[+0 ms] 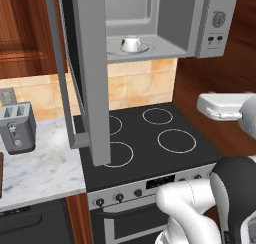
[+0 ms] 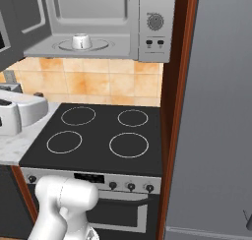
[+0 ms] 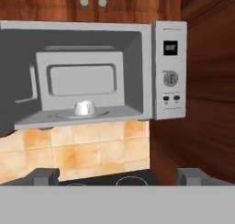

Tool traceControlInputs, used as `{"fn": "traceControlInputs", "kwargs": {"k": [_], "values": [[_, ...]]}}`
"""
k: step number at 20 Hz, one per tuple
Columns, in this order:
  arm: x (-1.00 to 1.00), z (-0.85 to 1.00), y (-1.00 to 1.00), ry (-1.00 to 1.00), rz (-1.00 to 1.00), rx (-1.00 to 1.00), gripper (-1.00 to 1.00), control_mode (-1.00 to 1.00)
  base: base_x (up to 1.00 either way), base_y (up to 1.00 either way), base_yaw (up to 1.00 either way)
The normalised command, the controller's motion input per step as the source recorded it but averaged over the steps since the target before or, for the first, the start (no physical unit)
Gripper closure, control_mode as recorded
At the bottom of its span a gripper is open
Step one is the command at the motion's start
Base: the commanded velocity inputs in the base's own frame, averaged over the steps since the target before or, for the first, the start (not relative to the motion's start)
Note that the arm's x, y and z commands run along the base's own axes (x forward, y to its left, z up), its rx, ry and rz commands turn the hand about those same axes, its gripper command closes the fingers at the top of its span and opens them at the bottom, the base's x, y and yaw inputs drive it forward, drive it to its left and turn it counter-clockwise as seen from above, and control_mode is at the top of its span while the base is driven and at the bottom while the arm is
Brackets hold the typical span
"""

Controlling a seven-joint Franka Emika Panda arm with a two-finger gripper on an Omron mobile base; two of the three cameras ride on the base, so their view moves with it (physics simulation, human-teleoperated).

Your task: Pick the mug from the counter and place it inside the microwave. Then close the microwave.

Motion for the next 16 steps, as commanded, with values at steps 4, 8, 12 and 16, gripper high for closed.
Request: {"fn": "traceControlInputs", "kwargs": {"k": [4, 8, 12, 16], "values": [[-0.42, 0.33, 0.00, -0.23, 0.00, 0.00, -1.00, -1.00, 0.00, 0.00, 0.00], [-0.53, 0.18, 0.00, -0.15, 0.00, 0.00, -1.00, -1.00, 0.00, 0.00, 0.00], [-0.52, 0.01, 0.08, -0.13, 0.00, 0.00, -1.00, -1.00, 0.00, 0.00, 0.00], [-0.34, 0.00, 0.13, -0.14, 0.00, 0.00, -1.00, -1.00, 0.00, 0.00, 0.00]]}}
